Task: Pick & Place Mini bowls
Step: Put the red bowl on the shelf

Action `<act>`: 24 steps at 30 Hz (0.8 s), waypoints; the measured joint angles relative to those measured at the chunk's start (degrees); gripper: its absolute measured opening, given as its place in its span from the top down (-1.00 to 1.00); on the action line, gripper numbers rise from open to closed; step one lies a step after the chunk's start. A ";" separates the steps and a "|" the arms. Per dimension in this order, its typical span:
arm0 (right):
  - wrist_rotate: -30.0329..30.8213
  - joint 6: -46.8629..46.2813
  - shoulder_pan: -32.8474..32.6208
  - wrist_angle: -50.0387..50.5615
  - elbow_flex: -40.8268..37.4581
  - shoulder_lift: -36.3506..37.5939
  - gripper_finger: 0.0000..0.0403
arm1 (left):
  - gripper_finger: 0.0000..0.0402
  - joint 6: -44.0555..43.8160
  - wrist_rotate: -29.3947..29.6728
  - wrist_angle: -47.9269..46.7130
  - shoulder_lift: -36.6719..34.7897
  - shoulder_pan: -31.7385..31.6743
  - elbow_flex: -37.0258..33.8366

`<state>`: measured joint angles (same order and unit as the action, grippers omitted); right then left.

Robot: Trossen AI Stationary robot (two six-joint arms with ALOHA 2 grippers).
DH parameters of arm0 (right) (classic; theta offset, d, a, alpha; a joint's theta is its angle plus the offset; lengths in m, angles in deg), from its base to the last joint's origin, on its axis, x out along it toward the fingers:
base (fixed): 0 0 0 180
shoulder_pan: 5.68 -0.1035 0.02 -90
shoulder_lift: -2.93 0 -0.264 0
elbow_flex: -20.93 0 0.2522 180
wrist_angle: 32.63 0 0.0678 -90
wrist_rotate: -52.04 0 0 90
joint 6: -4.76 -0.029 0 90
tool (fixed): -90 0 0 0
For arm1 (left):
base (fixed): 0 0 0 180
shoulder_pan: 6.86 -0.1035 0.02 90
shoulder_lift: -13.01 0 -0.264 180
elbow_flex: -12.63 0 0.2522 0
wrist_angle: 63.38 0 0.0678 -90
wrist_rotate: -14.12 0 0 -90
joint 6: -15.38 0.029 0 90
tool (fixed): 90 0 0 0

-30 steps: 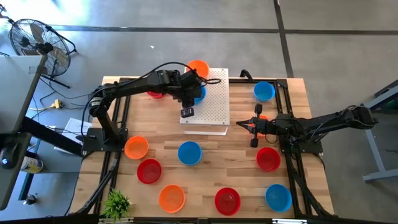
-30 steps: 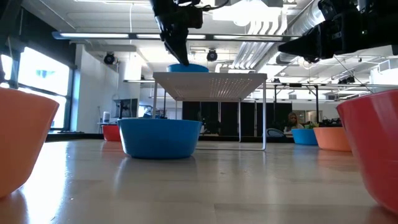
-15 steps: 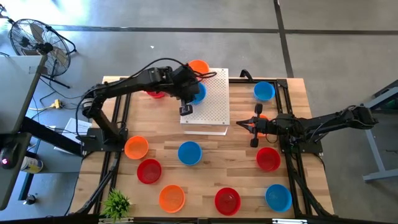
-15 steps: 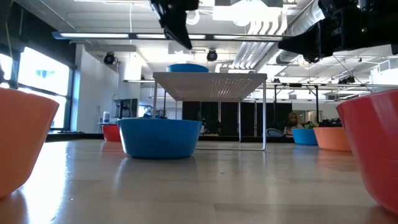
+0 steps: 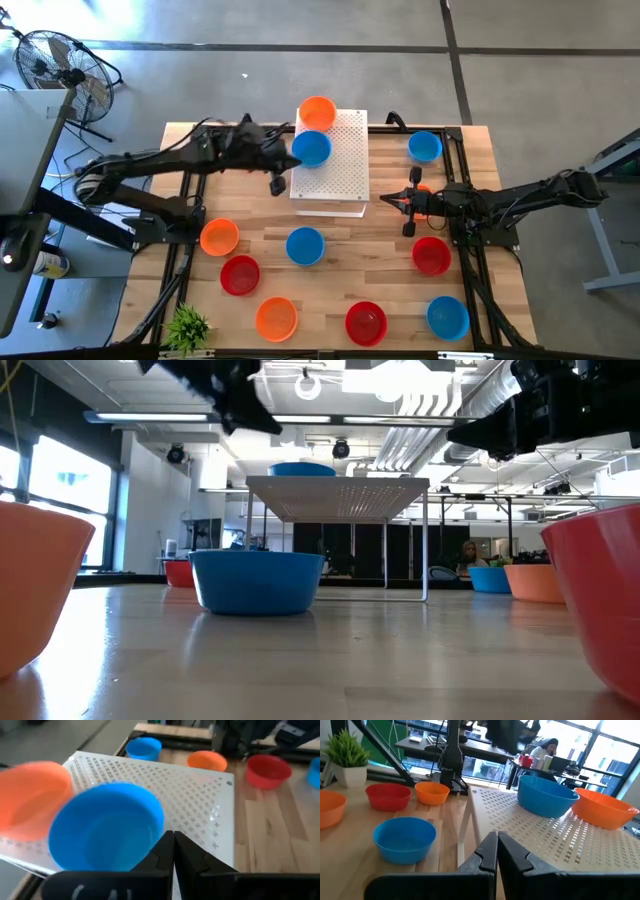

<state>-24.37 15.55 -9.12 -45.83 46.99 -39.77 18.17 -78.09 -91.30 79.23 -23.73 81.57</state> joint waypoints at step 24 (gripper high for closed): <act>18.75 -24.87 -13.44 38.92 19.49 -2.34 1.00 | 0.99 -4.61 -4.67 56.97 -9.97 0.00 -43.19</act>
<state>-5.62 -9.32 -22.57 -6.91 66.48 -42.11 13.56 -82.76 -34.33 69.26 -23.73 38.37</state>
